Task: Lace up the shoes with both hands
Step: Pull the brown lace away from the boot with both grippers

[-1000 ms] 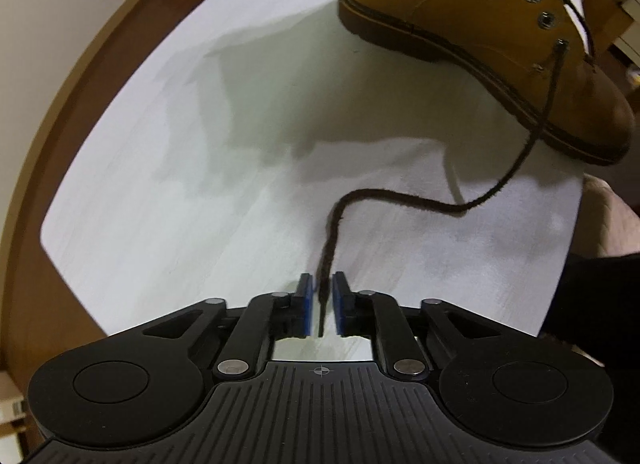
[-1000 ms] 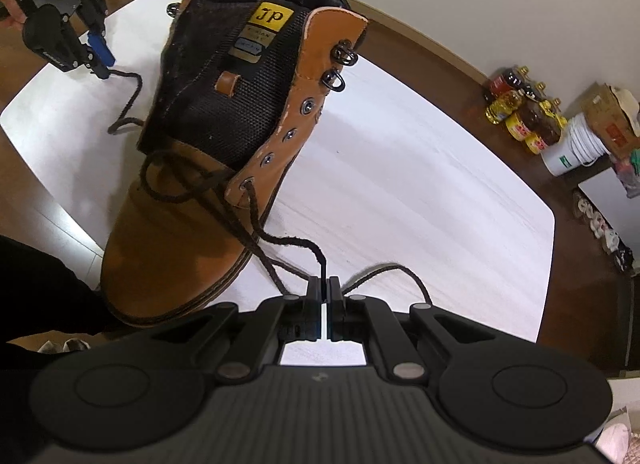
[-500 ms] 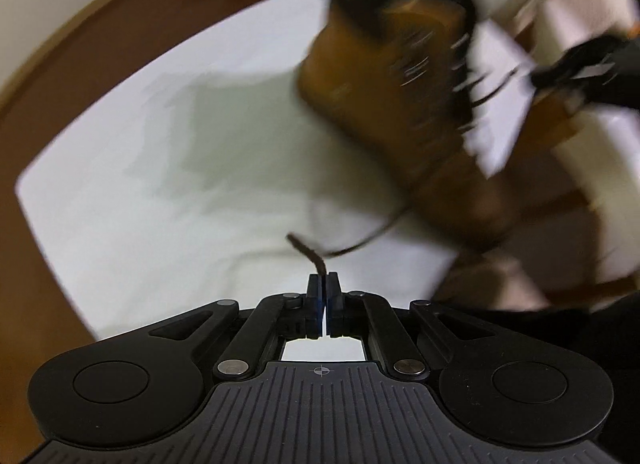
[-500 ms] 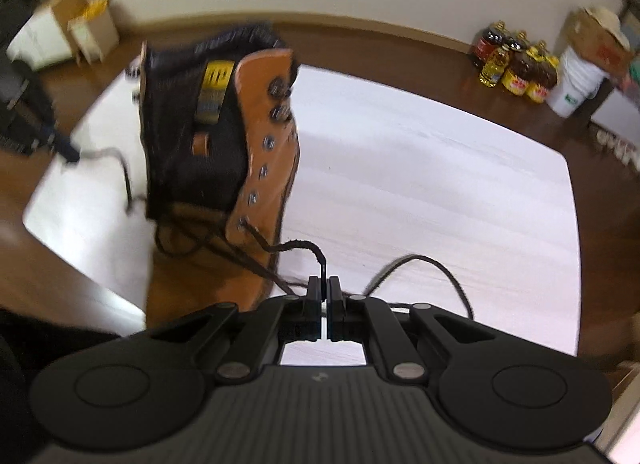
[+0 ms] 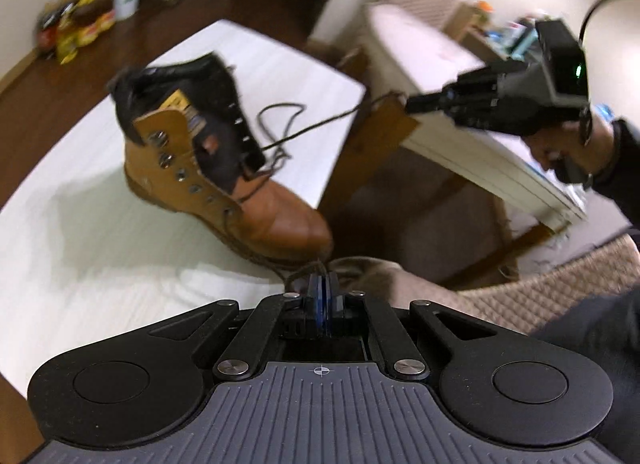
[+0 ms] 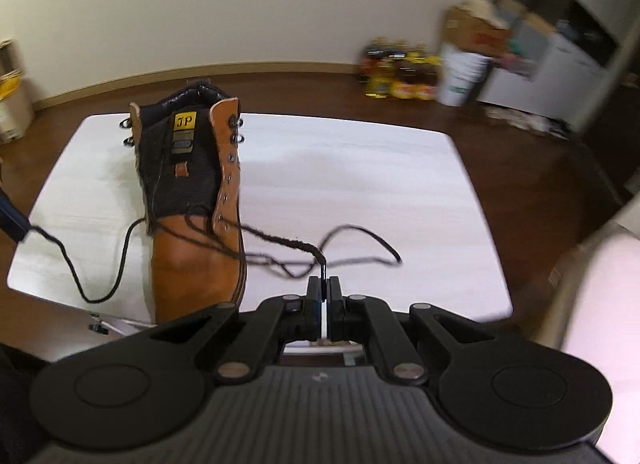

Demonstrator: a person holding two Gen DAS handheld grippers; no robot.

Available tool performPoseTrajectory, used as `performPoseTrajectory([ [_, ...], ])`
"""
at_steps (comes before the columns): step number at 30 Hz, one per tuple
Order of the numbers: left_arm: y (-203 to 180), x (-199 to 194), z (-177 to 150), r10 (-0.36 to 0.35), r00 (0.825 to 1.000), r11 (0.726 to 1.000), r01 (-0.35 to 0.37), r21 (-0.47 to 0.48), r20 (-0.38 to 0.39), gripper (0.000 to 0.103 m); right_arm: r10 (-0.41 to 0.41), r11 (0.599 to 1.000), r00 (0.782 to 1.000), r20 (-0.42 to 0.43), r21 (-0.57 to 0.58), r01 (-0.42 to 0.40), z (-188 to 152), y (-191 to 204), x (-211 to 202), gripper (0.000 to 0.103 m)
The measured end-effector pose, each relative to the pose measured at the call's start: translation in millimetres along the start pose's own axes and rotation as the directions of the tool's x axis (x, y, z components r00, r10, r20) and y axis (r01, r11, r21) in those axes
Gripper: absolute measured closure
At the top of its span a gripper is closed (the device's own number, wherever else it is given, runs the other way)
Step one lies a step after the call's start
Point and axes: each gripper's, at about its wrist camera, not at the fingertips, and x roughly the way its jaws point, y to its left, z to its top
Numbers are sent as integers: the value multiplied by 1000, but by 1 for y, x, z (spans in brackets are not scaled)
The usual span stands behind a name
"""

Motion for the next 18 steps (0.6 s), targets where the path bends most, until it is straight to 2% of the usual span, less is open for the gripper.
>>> performPoseTrajectory([
  [4,-14,-11,-15,9,1000,999,-10,-47,-18,102,9,989,999,-31,148,-5,-26,24,-24,101],
  [11,-46,-12,-52,-63,998,987,60,-146,-18,102,56,969,993,-103,247,-28,-51,49,-50,101],
  [18,-68,-3,-73,-93,995,981,87,-174,-24,102,105,946,984,-142,321,-54,-76,66,-83,101],
])
